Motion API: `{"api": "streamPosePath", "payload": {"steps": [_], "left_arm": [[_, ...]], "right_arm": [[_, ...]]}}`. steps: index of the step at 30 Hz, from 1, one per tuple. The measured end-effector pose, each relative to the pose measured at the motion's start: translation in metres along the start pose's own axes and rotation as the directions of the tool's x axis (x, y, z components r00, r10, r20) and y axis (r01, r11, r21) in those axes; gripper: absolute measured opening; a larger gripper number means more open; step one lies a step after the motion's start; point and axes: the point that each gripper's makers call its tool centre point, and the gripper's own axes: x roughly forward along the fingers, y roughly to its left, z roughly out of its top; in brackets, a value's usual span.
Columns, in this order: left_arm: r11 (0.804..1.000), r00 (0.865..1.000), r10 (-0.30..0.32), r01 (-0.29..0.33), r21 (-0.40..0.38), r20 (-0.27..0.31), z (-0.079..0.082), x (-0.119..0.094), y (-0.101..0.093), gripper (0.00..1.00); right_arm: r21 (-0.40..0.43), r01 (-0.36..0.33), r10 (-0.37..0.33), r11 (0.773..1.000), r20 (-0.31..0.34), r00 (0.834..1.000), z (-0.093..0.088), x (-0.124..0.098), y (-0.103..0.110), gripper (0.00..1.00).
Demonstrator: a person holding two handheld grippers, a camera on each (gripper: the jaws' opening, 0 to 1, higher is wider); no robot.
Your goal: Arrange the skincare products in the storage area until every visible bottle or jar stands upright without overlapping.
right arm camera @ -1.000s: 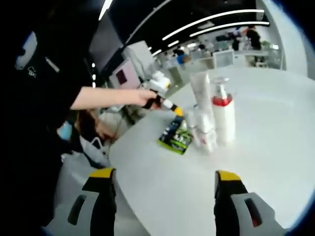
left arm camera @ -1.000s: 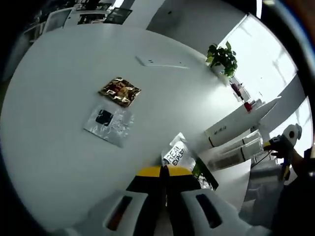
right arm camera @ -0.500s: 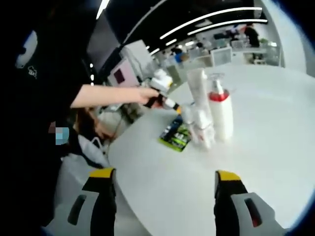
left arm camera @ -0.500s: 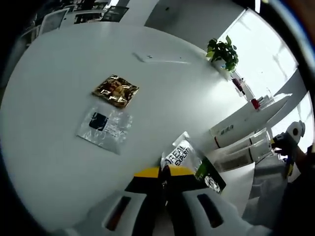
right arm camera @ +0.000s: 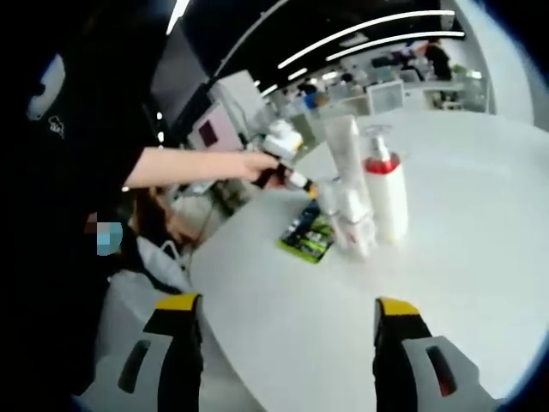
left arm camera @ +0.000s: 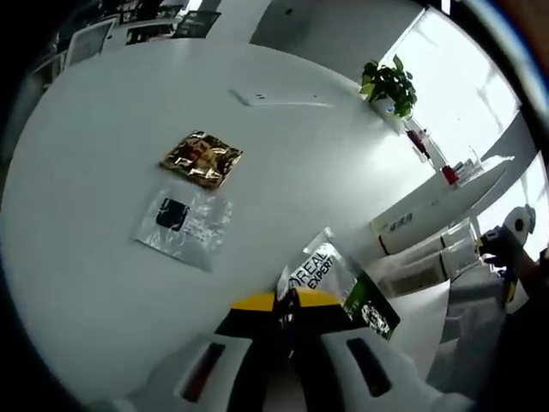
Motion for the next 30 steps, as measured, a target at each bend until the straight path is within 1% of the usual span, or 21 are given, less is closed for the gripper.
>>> {"api": "streamPosePath", "payload": {"steps": [3, 9, 12, 14, 18, 23, 27, 30], "left_arm": [[1.0, 1.0, 0.008, -0.008, 0.003, -0.003, -0.001, 0.0, 0.001, 0.11], [0.999, 1.0, 0.017, -0.016, 0.033, -0.017, -0.004, -0.001, -0.001, 0.12], [0.998, 1.0, 0.024, -0.024, 0.054, -0.006, -0.001, -0.003, -0.003, 0.14], [0.997, 0.999, 0.043, -0.043, 0.07, 0.008, 0.003, -0.006, -0.002, 0.15], [0.996, 0.999, 0.05, -0.051, 0.075, 0.017, 0.006, -0.01, -0.001, 0.16], [0.994, 0.998, 0.067, -0.068, 0.081, 0.017, 0.006, -0.014, -0.002, 0.17], [0.993, 0.997, 0.073, -0.074, 0.09, 0.016, 0.005, -0.018, -0.005, 0.2], [0.992, 0.997, 0.079, -0.08, 0.093, 0.014, 0.004, -0.02, -0.008, 0.21]], "right_arm": [[0.003, 0.001, -0.001, 1.0, 0.0, 1.0, -0.001, 0.0, -0.001, 0.83], [0.012, -0.002, 0.002, 1.0, 0.003, 1.0, 0.0, 0.0, 0.0, 0.82], [0.016, -0.003, 0.003, 1.0, 0.006, 1.0, 0.0, 0.001, 0.0, 0.82], [0.015, -0.004, 0.004, 1.0, 0.004, 1.0, 0.0, 0.001, 0.001, 0.82], [0.011, -0.006, 0.006, 1.0, 0.007, 1.0, 0.002, 0.001, 0.001, 0.82], [0.007, -0.004, 0.004, 1.0, 0.011, 1.0, 0.003, 0.0, 0.002, 0.82], [0.004, -0.011, 0.011, 1.0, 0.026, 1.0, 0.005, -0.001, 0.006, 0.87], [-0.001, -0.009, 0.009, 1.0, 0.022, 1.0, 0.005, -0.001, 0.006, 0.86]]}}
